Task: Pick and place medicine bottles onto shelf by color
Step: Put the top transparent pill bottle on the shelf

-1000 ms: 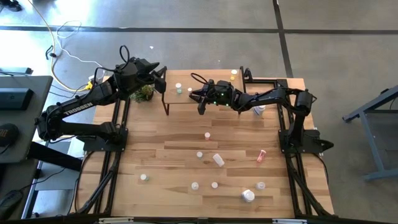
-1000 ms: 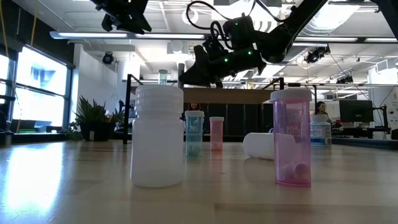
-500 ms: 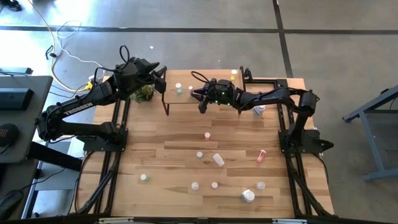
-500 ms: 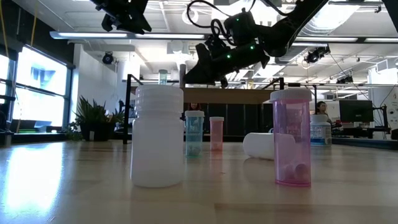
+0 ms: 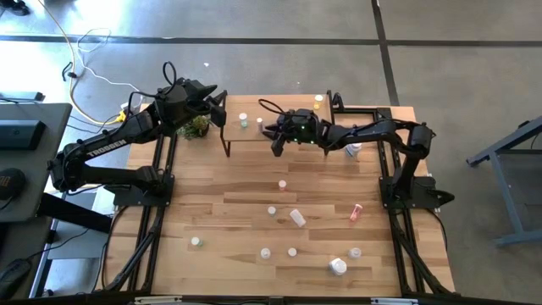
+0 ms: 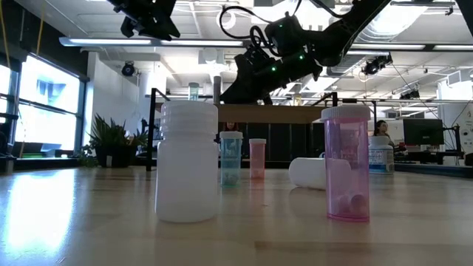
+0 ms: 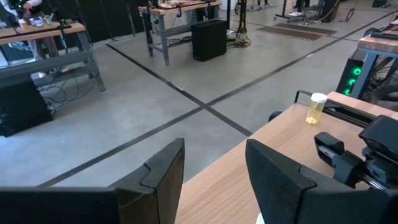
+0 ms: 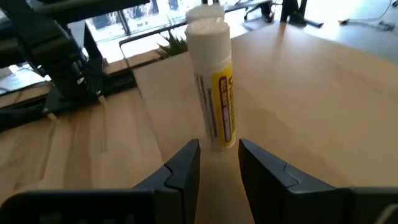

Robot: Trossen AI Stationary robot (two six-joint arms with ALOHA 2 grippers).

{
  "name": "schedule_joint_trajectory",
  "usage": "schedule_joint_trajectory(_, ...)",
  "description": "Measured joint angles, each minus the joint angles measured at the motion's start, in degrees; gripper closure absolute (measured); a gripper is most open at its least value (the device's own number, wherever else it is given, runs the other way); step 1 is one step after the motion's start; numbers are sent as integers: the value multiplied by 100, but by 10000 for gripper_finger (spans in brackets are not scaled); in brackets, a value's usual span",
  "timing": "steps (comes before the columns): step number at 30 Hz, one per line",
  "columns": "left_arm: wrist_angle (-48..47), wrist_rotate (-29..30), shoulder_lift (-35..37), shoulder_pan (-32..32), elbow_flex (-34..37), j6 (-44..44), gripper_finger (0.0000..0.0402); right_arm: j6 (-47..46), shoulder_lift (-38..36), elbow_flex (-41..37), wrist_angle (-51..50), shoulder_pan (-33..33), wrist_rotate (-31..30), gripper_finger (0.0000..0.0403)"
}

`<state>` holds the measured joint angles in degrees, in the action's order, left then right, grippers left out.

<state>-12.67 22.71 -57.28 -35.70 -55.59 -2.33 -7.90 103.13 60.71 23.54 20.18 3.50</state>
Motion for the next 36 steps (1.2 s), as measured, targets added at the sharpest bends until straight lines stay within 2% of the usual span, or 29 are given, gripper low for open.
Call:
schedule_joint_trajectory(7, -3, 63, -36, -1, 0, 12, 241, -82, -407, -2, -688, -10, 31, 299)
schedule_joint_trajectory(11, -185, 62, -59, 0, 2, 430, 241, -68, -596, 0, -759, -8, 40, 299)
schedule_joint_trajectory(19, -817, -44, -59, 85, 2, 269, 241, -377, -1191, 0, -2014, -70, -165, 299)
schedule_joint_trajectory(22, -946, -251, -59, 147, 2, 264, 241, -475, -1544, -1, -2334, -212, -296, 299)
schedule_joint_trajectory(28, -1018, -864, -59, 315, 2, 471, 241, -1154, -2215, -1, -3065, -617, -461, 299)
schedule_joint_trajectory(36, -1034, -1509, -59, 793, 2, 402, 241, -2723, -2739, 0, -4265, -1473, -450, 299)
